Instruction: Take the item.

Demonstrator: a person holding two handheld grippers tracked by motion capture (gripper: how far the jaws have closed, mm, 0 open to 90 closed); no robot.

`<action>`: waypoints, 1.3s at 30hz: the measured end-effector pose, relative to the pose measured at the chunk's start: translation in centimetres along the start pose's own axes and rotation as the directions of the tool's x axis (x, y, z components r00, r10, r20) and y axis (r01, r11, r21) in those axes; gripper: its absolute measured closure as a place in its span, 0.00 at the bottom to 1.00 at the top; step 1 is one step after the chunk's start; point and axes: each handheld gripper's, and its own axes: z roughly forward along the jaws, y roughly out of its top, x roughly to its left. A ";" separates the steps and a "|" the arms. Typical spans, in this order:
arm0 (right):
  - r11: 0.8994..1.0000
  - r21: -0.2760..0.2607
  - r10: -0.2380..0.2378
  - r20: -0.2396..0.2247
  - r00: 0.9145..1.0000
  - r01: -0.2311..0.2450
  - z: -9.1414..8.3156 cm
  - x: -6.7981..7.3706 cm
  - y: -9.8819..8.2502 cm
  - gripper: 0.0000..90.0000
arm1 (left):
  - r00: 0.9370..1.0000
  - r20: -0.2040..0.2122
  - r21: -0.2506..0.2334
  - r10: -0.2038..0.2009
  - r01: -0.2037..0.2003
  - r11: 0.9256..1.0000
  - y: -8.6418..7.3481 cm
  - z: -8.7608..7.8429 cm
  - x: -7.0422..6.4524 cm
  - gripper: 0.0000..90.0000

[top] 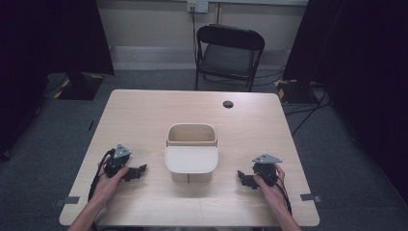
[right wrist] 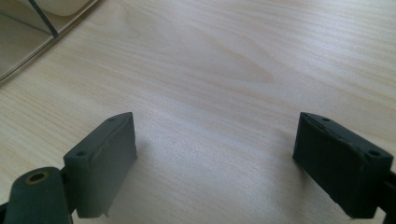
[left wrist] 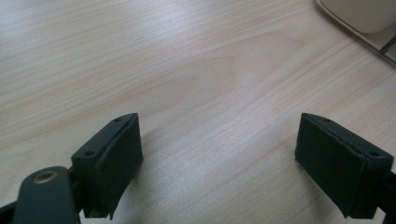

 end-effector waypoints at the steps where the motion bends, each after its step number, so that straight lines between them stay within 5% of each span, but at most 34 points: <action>1: 1.000 0.000 0.000 0.000 1.000 0.000 0.0 0.0 0.0 0.14 | 1.000 0.000 -0.001 0.000 0.000 1.000 0.0 0.0 0.0 0.16; 13: 1.000 0.005 0.001 -0.031 1.000 -0.001 -0.2 0.1 0.2 0.16 | 1.000 0.003 0.001 -0.002 0.002 1.000 0.0 0.0 0.0 0.16; 39: 0.995 -0.098 -0.005 -0.139 0.990 -0.009 -2.1 1.7 1.7 0.17 | 1.000 -0.001 0.006 0.004 -0.004 1.000 0.0 0.0 0.1 0.14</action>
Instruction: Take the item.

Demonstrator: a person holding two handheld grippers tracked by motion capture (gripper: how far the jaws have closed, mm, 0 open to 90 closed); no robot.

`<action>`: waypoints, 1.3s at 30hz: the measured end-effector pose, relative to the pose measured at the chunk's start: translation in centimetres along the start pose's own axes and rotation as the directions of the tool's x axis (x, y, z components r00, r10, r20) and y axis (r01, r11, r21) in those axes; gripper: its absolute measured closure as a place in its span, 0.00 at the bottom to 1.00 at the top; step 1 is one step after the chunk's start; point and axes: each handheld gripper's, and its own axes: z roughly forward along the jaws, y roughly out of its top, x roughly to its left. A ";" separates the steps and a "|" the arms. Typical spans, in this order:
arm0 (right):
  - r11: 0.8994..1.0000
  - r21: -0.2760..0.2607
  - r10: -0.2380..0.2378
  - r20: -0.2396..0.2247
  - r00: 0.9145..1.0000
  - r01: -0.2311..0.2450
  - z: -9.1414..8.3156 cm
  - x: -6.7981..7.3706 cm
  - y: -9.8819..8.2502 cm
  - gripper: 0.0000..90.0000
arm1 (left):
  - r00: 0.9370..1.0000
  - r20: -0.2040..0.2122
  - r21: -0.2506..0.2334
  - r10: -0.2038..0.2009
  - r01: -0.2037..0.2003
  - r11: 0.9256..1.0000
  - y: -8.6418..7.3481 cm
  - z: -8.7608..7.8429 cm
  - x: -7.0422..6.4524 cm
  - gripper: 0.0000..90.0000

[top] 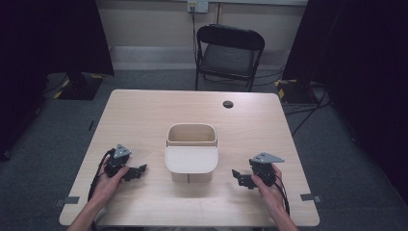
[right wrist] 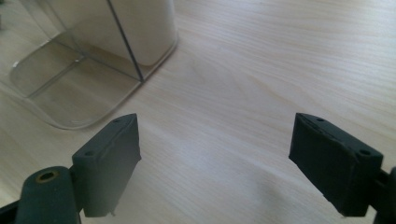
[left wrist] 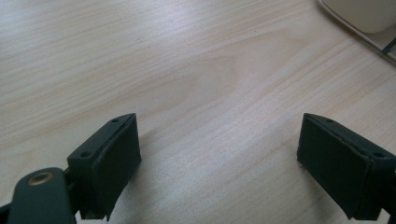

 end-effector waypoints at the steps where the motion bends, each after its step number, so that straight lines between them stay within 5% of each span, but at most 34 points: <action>1: 1.000 -0.001 0.000 -0.009 1.000 0.000 0.0 0.1 0.1 0.17 | 1.000 0.000 0.000 0.000 0.000 1.000 0.0 0.0 0.0 0.14; 12: 0.999 -0.043 0.000 -0.060 0.998 -0.003 -0.4 1.0 0.9 0.18 | 1.000 0.001 0.000 0.000 0.000 1.000 0.0 0.0 0.0 0.14; 39: 0.990 -0.122 -0.097 -0.181 0.979 0.076 -1.4 4.0 2.3 0.16 | 1.000 0.003 0.000 0.001 -0.001 1.000 0.0 0.0 0.0 0.14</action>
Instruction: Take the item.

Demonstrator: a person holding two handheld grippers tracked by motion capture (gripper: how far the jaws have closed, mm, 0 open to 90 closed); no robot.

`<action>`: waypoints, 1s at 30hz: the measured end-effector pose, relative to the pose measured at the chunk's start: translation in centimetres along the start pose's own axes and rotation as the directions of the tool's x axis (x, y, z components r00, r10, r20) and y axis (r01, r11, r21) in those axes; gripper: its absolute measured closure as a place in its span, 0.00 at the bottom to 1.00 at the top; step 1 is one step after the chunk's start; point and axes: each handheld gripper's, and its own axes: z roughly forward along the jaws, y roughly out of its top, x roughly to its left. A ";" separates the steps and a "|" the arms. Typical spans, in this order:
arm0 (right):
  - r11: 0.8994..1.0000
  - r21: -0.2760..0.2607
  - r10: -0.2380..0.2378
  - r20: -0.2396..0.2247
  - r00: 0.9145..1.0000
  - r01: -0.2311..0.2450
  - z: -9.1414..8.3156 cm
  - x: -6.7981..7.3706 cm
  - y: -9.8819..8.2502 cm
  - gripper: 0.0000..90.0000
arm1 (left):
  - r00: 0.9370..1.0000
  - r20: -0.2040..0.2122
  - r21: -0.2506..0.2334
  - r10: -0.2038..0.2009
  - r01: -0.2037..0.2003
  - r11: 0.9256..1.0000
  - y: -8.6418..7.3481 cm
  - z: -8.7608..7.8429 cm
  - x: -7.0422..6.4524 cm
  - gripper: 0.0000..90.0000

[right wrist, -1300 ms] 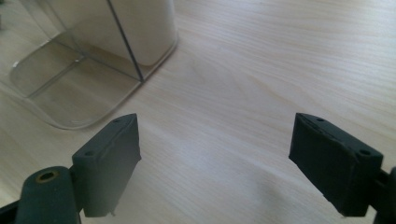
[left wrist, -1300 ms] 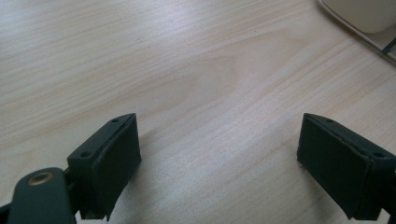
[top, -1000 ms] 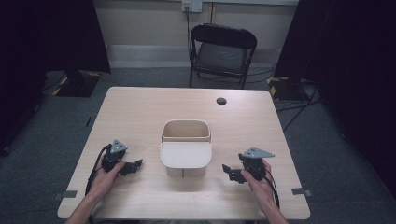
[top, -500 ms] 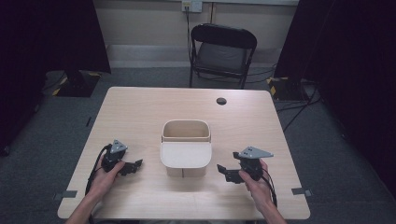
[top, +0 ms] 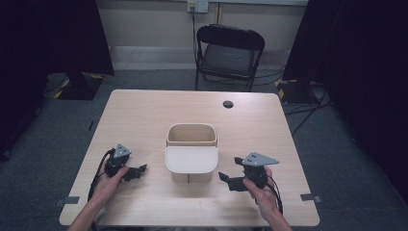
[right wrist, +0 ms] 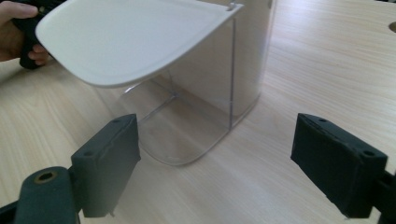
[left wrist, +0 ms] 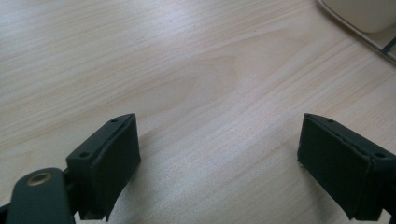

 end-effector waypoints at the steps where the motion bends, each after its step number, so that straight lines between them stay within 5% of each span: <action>1: 1.000 0.000 0.000 -0.007 1.000 0.000 0.1 0.2 0.0 0.16 | 1.000 0.000 0.000 0.000 0.000 1.000 0.0 0.0 0.0 0.14; 14: 0.999 0.001 -0.036 -0.064 0.997 0.036 1.1 1.8 0.4 0.16 | 1.000 0.000 0.000 0.000 0.000 1.000 0.0 0.0 0.0 0.14; 30: 0.999 0.011 -0.049 -0.070 0.996 0.050 2.8 2.3 1.0 0.18 | 1.000 0.000 0.000 0.000 0.000 1.000 0.0 0.0 0.0 0.14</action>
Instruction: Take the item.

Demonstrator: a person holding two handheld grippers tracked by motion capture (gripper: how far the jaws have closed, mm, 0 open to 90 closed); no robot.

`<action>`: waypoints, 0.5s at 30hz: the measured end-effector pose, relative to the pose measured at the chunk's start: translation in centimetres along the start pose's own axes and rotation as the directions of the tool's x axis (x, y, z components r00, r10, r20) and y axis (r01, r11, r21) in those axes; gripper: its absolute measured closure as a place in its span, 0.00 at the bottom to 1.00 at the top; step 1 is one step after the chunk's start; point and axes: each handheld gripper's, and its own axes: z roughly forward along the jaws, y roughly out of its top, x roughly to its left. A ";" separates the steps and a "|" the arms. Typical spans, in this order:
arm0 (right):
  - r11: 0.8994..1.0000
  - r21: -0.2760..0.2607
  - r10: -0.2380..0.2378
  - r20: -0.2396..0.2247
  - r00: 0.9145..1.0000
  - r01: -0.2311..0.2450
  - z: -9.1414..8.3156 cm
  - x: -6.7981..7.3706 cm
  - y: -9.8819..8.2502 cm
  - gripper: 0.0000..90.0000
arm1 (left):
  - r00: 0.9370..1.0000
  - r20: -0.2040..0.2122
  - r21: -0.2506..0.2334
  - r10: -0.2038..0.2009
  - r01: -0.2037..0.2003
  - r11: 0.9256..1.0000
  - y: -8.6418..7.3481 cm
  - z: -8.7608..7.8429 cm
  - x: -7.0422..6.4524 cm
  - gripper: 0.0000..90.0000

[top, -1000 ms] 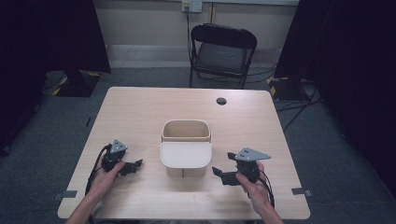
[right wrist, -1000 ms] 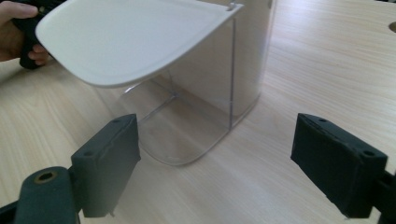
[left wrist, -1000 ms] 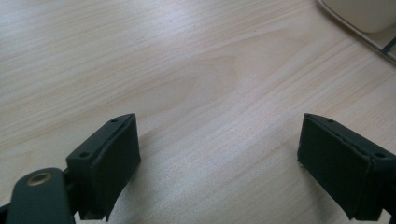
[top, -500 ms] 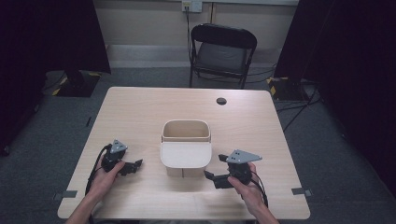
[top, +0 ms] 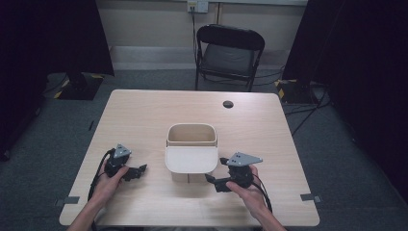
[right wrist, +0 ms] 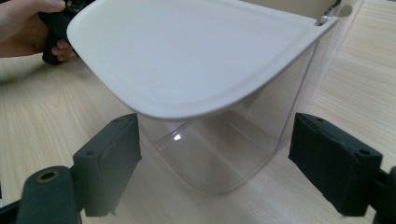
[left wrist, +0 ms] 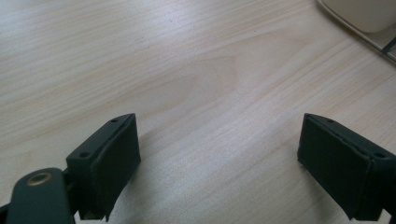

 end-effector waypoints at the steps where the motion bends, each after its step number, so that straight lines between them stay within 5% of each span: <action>1: 1.000 0.002 0.001 0.000 1.000 -0.001 0.1 0.0 0.0 0.18 | 1.000 0.002 0.000 -0.001 0.001 1.000 0.0 0.0 0.0 0.14; 15: 1.000 -0.016 0.000 -0.003 1.000 0.000 0.5 -0.1 0.2 0.23 | 1.000 0.001 0.003 -0.002 0.002 1.000 0.0 0.0 0.0 0.13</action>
